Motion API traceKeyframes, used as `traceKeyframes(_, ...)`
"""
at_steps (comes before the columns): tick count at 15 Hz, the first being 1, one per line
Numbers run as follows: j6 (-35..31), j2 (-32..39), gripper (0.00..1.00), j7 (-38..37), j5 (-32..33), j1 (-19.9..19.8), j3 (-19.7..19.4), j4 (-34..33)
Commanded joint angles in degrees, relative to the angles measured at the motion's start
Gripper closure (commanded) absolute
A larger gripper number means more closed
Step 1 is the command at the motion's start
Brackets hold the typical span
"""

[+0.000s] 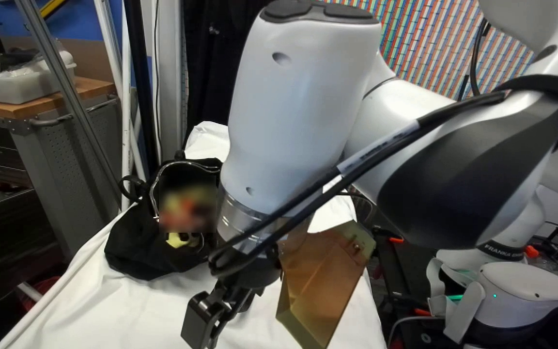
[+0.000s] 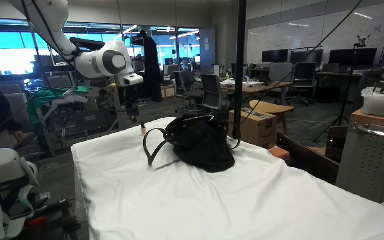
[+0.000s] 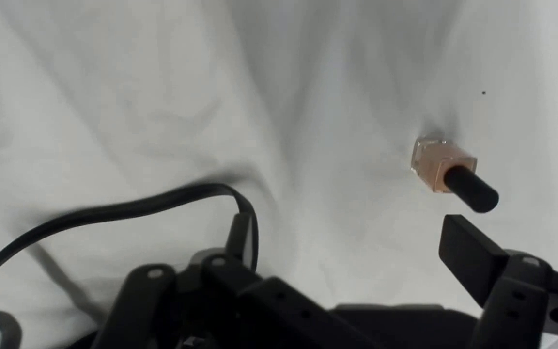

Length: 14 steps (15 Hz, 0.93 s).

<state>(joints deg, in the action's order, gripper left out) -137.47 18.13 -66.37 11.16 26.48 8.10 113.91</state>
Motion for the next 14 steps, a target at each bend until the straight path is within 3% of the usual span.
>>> traceKeyframes(1, 2.1, 2.6, 0.0, 1.7, 0.3, 0.0, 1.8, -3.8)
traceKeyframes(14, 9.4, 15.4, 0.0, 18.5, -3.0, 0.0, 2.8, -23.8)
